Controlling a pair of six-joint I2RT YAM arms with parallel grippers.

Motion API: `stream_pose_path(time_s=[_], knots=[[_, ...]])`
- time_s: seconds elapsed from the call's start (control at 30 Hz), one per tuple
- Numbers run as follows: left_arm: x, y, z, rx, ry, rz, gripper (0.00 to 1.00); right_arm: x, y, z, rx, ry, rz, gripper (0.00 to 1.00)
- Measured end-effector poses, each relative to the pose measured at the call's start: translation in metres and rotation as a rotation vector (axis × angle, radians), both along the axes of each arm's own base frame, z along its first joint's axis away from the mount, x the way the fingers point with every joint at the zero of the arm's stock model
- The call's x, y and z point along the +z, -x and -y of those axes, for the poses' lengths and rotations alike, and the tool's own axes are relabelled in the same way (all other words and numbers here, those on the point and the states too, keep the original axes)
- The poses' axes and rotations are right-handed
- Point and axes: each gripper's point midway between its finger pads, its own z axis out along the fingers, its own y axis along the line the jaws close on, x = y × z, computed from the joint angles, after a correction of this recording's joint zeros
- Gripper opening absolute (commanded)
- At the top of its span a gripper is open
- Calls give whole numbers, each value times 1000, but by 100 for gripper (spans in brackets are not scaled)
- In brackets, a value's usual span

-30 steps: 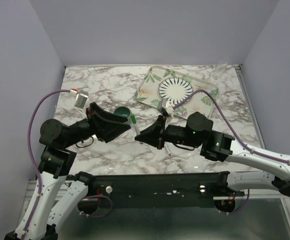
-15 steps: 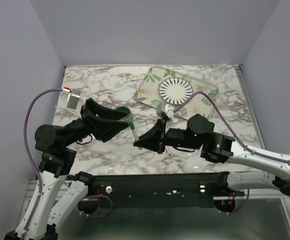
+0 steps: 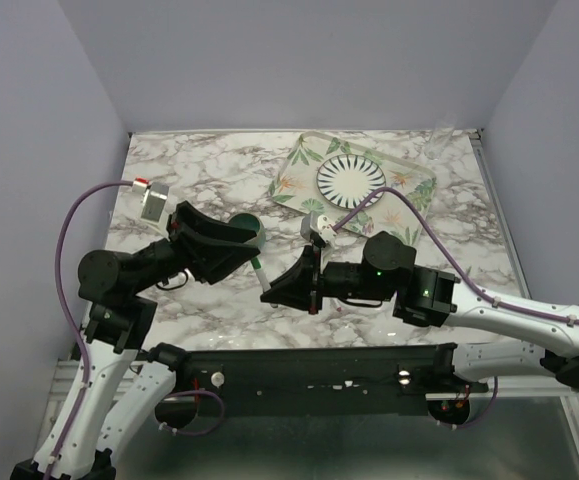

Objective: Insert the pens into the pen caps

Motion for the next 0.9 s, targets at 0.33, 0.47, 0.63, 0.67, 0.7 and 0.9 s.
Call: stream_pose_path(time_s=[0.33,0.47,0.63,0.67,0.7,0.9], knots=[[-10,2,1,-21,-10,5,52,3,3,-1,13,-11,-7,1],[-10,5,2,-33,-1,14,38,3,4,-1,20,-13,-11,1],[-6,12,1,-53,11,35,13,2,4,-2,21,-12,-25,1],[-7,13,1,-57,13,38,10,1,4,-2,21,-10,-26,1],[-7,14,1,-61,16,37,5,1,4,-3,21,-9,-28,1],[-13,16,1,-72,32,28,0,-3,4,-4,19,2,-37,1]])
